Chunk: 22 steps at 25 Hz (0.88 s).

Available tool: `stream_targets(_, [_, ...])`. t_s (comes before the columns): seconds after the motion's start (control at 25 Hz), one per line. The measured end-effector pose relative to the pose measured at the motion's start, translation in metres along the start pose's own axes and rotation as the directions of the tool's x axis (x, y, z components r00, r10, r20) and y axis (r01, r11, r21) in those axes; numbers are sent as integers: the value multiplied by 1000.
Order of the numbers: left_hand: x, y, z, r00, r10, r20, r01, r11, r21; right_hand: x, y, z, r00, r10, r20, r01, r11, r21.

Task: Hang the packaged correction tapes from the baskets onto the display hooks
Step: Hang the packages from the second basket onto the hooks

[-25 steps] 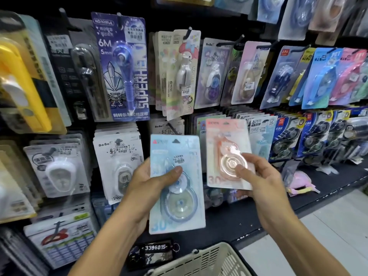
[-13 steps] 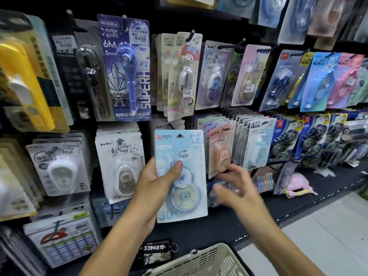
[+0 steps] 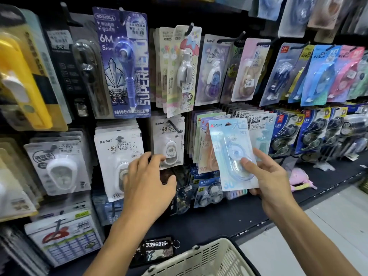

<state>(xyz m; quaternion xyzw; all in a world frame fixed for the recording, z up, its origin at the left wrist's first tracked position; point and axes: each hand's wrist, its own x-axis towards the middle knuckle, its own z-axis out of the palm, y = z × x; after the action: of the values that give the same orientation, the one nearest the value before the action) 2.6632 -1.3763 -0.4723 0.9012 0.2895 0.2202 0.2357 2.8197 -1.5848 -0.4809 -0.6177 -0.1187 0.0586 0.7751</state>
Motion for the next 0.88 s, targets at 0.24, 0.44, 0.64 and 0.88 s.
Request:
stream_targets(0.24, [-4,-4,8,999,39,-18,-34,975,218,22,9,-7,996,51,-73,-60,989,-135])
stream_targets(0.44, [-12,-10,19,994,105,-8,-99,956,276,49,31,11,999,38,8,-34,949,-314])
stream_targets(0.64, [-30,-25,44,982,125,142,-134,989,59,24,78,-7,994,13,-109,-46,950,-309])
stream_targets(0.88, [-136,-134,153,597,-197,778,4,970,243,-116,281,-48,664,748,-11,-463,399,-792])
